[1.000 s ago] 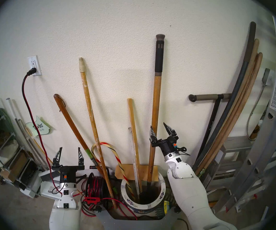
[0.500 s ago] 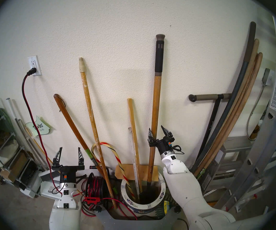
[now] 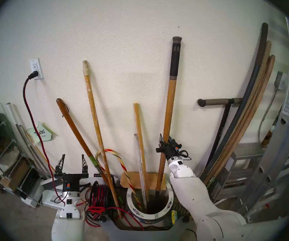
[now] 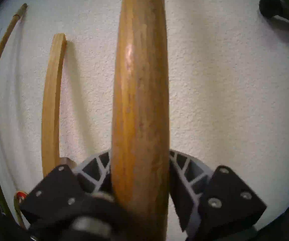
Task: Take wooden sticks or brooms out of the pot
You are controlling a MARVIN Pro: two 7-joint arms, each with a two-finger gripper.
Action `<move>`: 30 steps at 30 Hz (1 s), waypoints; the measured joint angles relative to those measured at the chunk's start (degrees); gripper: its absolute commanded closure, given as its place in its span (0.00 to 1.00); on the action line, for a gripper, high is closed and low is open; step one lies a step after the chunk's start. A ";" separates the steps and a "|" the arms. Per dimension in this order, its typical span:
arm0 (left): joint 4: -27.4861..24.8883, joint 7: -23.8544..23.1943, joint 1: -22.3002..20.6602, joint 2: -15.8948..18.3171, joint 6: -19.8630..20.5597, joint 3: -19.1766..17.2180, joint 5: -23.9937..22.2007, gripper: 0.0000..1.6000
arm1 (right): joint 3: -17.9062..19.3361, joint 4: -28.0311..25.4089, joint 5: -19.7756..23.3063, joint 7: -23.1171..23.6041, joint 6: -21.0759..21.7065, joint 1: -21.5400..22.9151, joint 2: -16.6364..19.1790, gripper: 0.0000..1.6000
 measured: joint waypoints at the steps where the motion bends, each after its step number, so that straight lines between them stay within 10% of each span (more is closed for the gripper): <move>1: 0.00 0.00 0.00 0.00 0.00 0.00 0.00 0.00 | 0.06 0.43 0.08 0.18 0.02 0.25 0.00 0.66; 3: 0.00 0.00 0.00 0.00 0.00 0.00 0.00 0.00 | 0.09 1.08 0.18 0.52 0.05 0.62 -0.06 1.00; 30: 0.00 0.00 0.00 0.00 -0.01 0.02 0.00 0.00 | -0.14 -0.25 1.04 5.39 2.75 0.46 0.24 1.00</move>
